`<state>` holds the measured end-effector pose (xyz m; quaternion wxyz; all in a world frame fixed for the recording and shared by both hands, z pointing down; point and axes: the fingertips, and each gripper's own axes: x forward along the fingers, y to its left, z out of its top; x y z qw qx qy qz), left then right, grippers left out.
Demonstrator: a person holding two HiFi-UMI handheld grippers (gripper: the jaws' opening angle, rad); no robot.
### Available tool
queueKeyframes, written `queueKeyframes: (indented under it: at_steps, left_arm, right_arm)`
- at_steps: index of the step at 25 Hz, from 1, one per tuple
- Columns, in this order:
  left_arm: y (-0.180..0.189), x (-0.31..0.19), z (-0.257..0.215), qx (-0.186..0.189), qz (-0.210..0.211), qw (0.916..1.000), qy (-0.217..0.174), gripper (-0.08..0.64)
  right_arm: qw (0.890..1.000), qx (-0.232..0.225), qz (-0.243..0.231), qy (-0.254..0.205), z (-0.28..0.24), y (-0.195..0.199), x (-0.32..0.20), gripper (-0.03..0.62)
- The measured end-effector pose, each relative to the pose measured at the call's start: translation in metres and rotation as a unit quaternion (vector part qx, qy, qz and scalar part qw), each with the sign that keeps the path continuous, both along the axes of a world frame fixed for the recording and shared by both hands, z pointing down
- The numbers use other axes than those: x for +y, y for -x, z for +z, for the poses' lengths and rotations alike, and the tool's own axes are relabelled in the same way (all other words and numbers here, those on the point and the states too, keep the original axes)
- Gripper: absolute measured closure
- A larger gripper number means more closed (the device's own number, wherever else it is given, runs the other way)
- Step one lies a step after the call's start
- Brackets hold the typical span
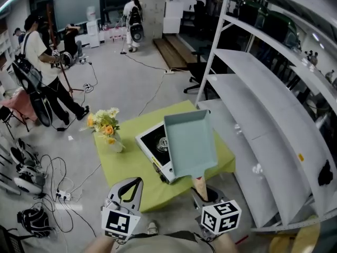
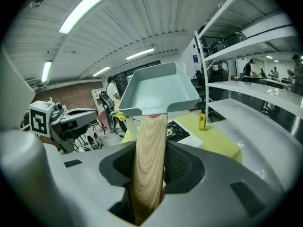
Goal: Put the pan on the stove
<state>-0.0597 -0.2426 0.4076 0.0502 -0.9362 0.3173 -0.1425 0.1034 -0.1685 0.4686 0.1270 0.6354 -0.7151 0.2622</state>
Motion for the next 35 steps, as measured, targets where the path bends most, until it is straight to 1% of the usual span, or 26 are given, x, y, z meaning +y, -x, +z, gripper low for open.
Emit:
queueKeyframes:
  at_steps: [5,10,13,17,21,24,27,30,35]
  left_arm:
    - [-0.008,-0.031,0.012,-0.002,-0.028,0.9995,0.012,0.554]
    - [-0.022,-0.061,0.025,0.01,-0.081,0.9962,0.032,0.554]
    - [-0.033,-0.074,0.029,0.015,-0.12,0.9921,0.036,0.554]
    - [-0.043,-0.083,0.025,0.028,-0.169,0.9849,0.023,0.554]
    - [-0.053,-0.091,0.031,0.023,-0.208,0.9774,0.028,0.554]
    - [-0.061,-0.094,0.042,0.013,-0.225,0.9737,0.031,0.554]
    - [-0.066,-0.098,0.051,0.029,-0.248,0.9678,0.029,0.554]
    - [-0.069,-0.1,0.062,0.04,-0.262,0.9632,0.043,0.554]
    - [-0.073,-0.1,0.076,0.031,-0.258,0.9641,0.055,0.554]
  right_arm:
    - [0.999,-0.002,-0.026,0.023,0.016,-0.013,-0.042,0.454]
    - [0.996,0.0,-0.074,0.042,0.032,-0.032,-0.083,0.454]
    - [0.992,0.008,-0.112,0.053,0.042,-0.047,-0.104,0.454]
    - [0.985,0.017,-0.16,0.063,0.054,-0.064,-0.13,0.454]
    - [0.978,0.015,-0.192,0.077,0.068,-0.075,-0.154,0.454]
    - [0.974,0.01,-0.208,0.093,0.082,-0.08,-0.164,0.454]
    - [0.969,0.018,-0.223,0.109,0.097,-0.089,-0.172,0.454]
    - [0.965,0.021,-0.23,0.127,0.111,-0.092,-0.177,0.454]
    - [0.961,0.013,-0.226,0.16,0.137,-0.091,-0.179,0.454]
